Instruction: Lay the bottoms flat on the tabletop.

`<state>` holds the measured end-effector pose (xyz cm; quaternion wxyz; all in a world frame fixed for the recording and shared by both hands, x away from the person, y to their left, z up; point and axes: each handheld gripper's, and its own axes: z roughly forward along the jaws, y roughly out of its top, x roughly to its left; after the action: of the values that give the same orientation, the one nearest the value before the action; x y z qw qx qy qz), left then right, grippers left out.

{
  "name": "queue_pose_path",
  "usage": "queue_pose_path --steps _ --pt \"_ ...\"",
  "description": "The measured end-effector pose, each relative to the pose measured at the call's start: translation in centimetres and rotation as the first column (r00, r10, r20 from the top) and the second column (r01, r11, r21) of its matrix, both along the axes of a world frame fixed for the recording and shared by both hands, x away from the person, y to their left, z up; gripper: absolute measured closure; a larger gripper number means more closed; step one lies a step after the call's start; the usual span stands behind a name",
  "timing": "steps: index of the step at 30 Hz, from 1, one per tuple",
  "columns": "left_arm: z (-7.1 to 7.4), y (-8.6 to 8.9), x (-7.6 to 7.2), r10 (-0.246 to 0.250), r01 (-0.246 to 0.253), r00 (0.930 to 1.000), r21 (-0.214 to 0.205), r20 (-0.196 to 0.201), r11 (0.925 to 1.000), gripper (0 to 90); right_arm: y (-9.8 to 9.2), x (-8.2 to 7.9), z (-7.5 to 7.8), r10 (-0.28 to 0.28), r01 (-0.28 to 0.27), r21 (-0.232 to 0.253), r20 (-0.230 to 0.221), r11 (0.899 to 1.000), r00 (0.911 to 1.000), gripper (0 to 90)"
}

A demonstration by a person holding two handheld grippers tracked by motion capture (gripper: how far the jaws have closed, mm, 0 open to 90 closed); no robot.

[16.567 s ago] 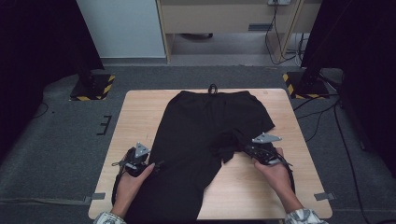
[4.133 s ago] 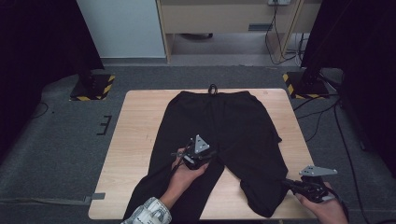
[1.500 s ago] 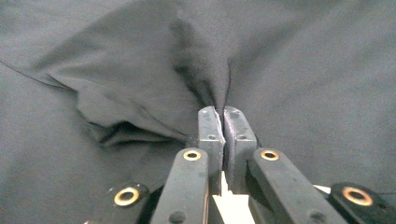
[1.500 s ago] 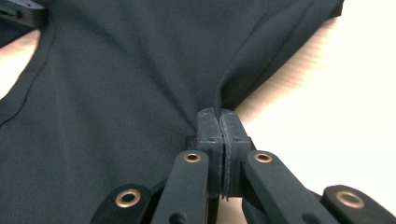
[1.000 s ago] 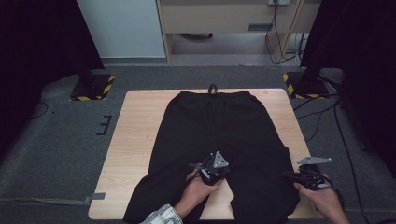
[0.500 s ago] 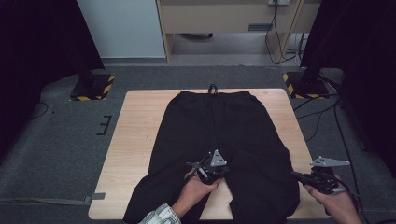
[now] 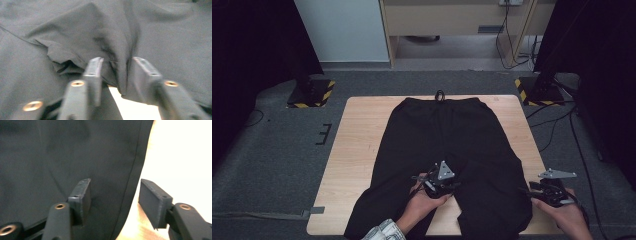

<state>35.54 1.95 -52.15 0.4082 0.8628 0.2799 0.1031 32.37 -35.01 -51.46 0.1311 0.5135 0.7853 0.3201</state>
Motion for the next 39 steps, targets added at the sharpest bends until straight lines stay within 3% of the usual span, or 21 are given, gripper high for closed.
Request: queue_pose_path --steps 4,7,8,9,11,13,15,18,21,23,24,25,28,31,33,35,39 --pt "-0.4 -0.2 -0.4 -0.017 0.017 0.9999 0.018 -0.001 0.9997 49.1 0.2 -0.9 -0.4 0.016 -0.016 -0.028 0.002 0.999 0.9999 51.2" --pt "-0.8 -0.6 -0.2 -0.02 0.02 0.9997 0.039 -0.016 0.999 60.2 0.1 -1.1 -0.3 0.025 -0.025 -0.028 0.009 0.999 0.9997 75.7" --pt "-0.8 -0.7 -0.2 -0.019 0.019 0.9998 0.039 -0.01 0.9991 68.1 0.1 -0.9 -0.4 0.034 -0.033 -0.02 0.002 0.999 0.9994 85.2" --pt "-0.8 -0.7 -0.1 -0.019 0.02 0.9997 0.029 -0.014 0.9994 74.6 0.1 -0.8 -0.4 0.033 -0.033 -0.012 -0.009 0.999 0.9994 88.7" --pt "-0.7 -0.9 0.1 -0.025 0.025 0.9996 0.029 -0.016 0.9993 84.8 0.2 -0.6 -0.3 0.038 -0.038 0.001 -0.017 0.999 0.9991 89.6" --pt "-0.1 -0.9 0.0 -0.033 0.033 0.9994 0.012 -0.013 0.9994 87.5 0.2 -0.5 0.2 0.035 -0.035 0.027 -0.007 0.999 0.9994 89.6" --pt "0.7 -0.8 0.0 -0.043 0.043 0.9991 0.003 -0.004 0.9991 87.6 0.0 -0.7 1.7 0.028 -0.029 0.067 0.016 0.997 0.9995 89.7" --pt "2.5 0.0 0.4 -0.026 0.026 0.9997 -0.073 -0.001 0.997 87.8 -0.1 -0.7 4.5 0.035 -0.044 0.124 0.071 0.991 0.9969 89.7" --pt "4.0 1.1 1.4 0.021 -0.02 0.9997 -0.137 0.01 0.9903 87.7 0.4 0.3 7.5 0.034 -0.056 0.172 0.132 0.984 0.9906 89.7" --pt "4.4 2.0 2.4 0.073 -0.07 0.9973 -0.172 0.009 0.9827 87.6 1.0 1.5 8.5 0.031 -0.059 0.179 0.153 0.982 0.9877 89.7" --pt "4.2 2.6 3.3 0.107 -0.105 0.9943 -0.178 0.002 0.9784 87.6 1.4 2.3 8.8 0.03 -0.058 0.176 0.156 0.983 0.9873 89.7" --pt "3.9 3.2 4.3 0.142 -0.14 0.9899 -0.159 -0.003 0.9773 87.6 1.9 3.5 8.9 0.019 -0.047 0.176 0.155 0.983 0.9877 89.7" --pt "2.7 4.4 5.9 0.187 -0.189 0.982 -0.118 -0.022 0.9749 87.7 2.8 6.0 7.8 0.003 -0.019 0.138 0.117 0.99 0.9931 89.7" --pt "1.5 5.2 7.1 0.209 -0.21 0.9776 -0.06 -0.021 0.9758 87.8 3.8 8.3 5.4 -0.003 -0.003 0.104 0.062 0.995 0.9981 89.6" --pt "0.6 5.2 7.4 0.211 -0.212 0.9771 -0.034 -0.03 0.9768 87.7 4.3 9.1 4.0 -0.002 -0.001 0.095 0.031 0.995 0.9995 89.6" --pt "0.1 5.1 7.4 0.202 -0.204 0.9786 -0.035 -0.037 0.9784 85.8 5.1 9.8 2.4 0.007 -0.009 0.075 0.023 0.997 0.9997 88.1" --pt "0.2 4.9 6.8 0.196 -0.197 0.9805 -0.039 -0.011 0.9797 66.1 4.9 9.2 1.8 -0.01 0.006 0.068 0.055 0.998 0.9984 68.3"
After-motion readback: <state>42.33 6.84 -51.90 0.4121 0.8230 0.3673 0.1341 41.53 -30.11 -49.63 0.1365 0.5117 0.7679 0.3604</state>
